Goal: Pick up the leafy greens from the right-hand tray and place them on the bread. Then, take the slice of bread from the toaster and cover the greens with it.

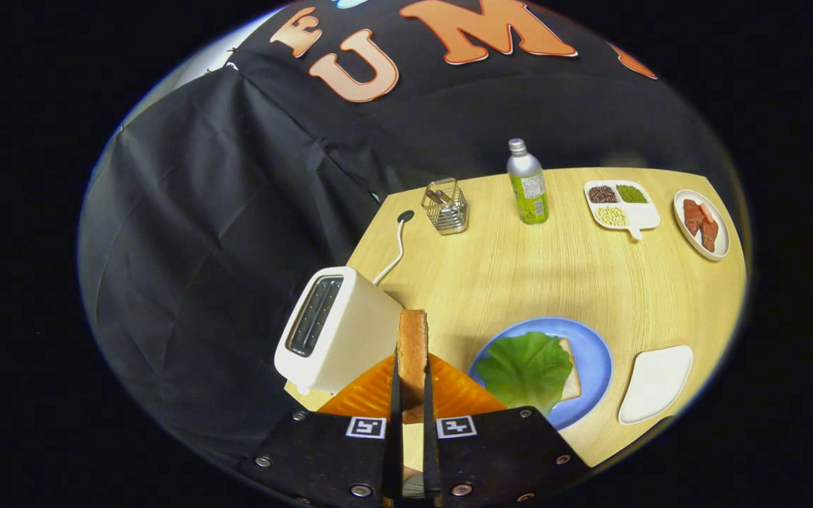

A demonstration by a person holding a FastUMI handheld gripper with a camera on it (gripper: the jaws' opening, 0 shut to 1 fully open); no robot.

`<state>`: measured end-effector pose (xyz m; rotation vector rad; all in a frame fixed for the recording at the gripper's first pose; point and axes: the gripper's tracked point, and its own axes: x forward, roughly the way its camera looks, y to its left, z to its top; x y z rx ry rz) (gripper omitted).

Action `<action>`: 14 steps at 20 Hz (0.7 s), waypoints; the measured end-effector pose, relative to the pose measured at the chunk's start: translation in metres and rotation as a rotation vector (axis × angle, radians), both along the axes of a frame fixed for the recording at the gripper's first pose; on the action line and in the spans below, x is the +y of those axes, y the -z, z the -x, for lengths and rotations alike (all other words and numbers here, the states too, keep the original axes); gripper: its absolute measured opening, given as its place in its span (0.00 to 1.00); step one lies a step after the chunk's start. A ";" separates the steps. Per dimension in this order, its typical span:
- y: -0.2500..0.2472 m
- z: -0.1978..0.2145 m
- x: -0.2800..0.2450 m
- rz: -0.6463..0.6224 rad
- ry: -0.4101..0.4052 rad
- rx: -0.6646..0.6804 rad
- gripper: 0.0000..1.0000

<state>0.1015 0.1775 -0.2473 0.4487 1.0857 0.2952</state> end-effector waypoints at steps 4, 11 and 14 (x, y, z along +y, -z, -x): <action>0.018 0.009 -0.022 -0.020 0.017 0.018 0.12; 0.059 0.019 -0.053 -0.057 0.069 0.050 0.12; 0.073 0.024 -0.063 -0.075 0.076 0.059 0.12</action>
